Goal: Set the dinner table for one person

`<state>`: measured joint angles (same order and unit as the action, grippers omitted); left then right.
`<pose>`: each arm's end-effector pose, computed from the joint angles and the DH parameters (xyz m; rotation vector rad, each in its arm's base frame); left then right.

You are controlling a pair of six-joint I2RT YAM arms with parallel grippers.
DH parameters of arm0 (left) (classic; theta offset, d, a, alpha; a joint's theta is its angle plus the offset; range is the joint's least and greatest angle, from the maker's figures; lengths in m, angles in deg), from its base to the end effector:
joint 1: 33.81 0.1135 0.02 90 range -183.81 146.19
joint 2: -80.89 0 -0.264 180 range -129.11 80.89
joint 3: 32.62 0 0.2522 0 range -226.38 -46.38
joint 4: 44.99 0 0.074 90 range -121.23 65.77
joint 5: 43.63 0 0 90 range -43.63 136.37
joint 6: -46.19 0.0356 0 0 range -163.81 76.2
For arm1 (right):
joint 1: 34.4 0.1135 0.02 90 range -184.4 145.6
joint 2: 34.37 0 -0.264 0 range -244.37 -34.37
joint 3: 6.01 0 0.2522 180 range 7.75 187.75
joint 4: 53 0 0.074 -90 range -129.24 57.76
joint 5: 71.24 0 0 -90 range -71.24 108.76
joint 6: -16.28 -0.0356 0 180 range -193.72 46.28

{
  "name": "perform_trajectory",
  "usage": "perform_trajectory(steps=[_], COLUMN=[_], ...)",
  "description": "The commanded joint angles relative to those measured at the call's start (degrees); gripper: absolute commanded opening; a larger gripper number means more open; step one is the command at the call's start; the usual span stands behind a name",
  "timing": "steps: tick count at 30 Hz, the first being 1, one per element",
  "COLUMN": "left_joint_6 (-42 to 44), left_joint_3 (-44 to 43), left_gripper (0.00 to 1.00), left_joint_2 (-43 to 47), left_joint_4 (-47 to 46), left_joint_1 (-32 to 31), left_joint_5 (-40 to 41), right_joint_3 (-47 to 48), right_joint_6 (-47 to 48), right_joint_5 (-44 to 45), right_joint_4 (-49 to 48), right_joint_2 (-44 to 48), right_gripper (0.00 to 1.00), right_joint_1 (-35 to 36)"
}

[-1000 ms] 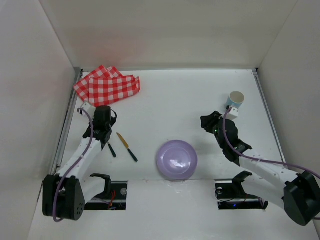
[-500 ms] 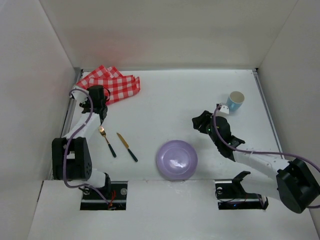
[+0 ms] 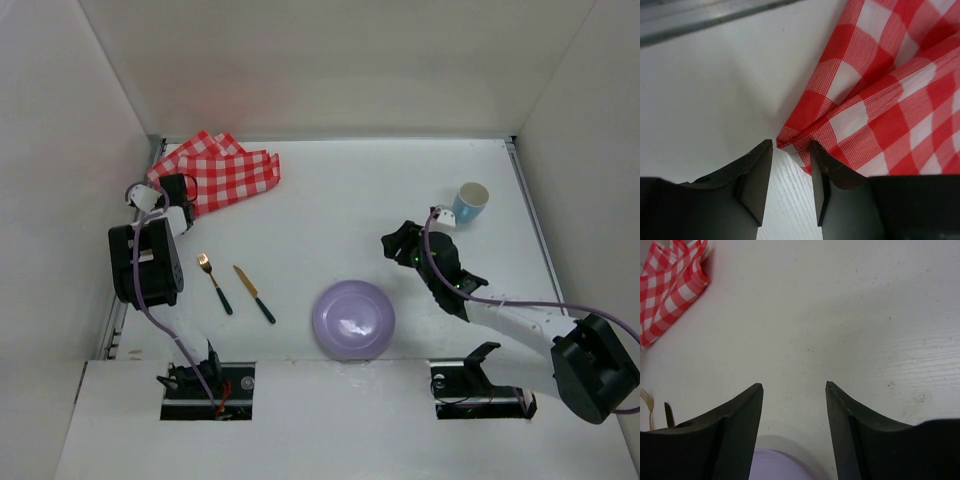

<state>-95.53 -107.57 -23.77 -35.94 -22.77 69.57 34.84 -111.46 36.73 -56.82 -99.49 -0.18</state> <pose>0.3792 0.0883 0.1771 -1.3147 1.7446 0.0561 0.2046 0.1258 0.2116 0.2719 1.9284 0.5420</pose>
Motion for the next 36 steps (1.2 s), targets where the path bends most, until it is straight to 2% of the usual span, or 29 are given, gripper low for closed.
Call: perform_trajectory(steps=[1,5,8,13,17,26,30,34,36], left_joint_6=[-0.7,-1.6,-2.5,-7.5,-11.6,-19.5,-24.9,-27.1,-26.2], left_joint_3=[-3.2,-3.8,-3.0,0.6,2.8,6.9,9.0,10.5,12.4], left_gripper=[0.31,0.12,0.06,0.04,0.04,0.03,0.09,0.28,0.34], left_joint_2=[-1.9,-3.6,-2.9,-3.4,-4.9,-4.9,-3.7,-1.1,2.6], left_joint_4=[1.0,0.7,-0.6,-9.2,-14.4,-18.9,-18.8,-20.4,-23.1], left_joint_1=[0.4,-0.3,-4.6,-18.5,-27.7,-43.1,-48.0,-51.4,-51.9], left_joint_5=[-3.7,-5.0,-6.8,-13.5,-15.4,-15.8,-12.9,-12.2,-12.2], right_joint_3=[1.5,1.6,1.5,1.6,1.6,1.5,1.4,1.3,1.4], right_joint_6=[0.5,0.4,0.4,0.6,0.8,1.2,1.7,2.1,2.4], right_joint_5=[-0.1,-0.4,0.1,0.2,0.4,1.3,1.4,1.7,1.7], right_joint_4=[-2.5,-2.4,-2.8,-2.5,-2.5,-2.3,-2.1,-2.0,-2.0], right_joint_2=[1.7,1.3,1.3,1.1,0.0,0.3,0.4,0.4,0.2], right_gripper=[0.59,0.59,0.59,0.59,0.59,0.59,0.59,0.59,0.59], right_joint_1=[0.5,0.0,0.2,0.2,-0.1,-0.9,-1.2,-1.8,-1.8])
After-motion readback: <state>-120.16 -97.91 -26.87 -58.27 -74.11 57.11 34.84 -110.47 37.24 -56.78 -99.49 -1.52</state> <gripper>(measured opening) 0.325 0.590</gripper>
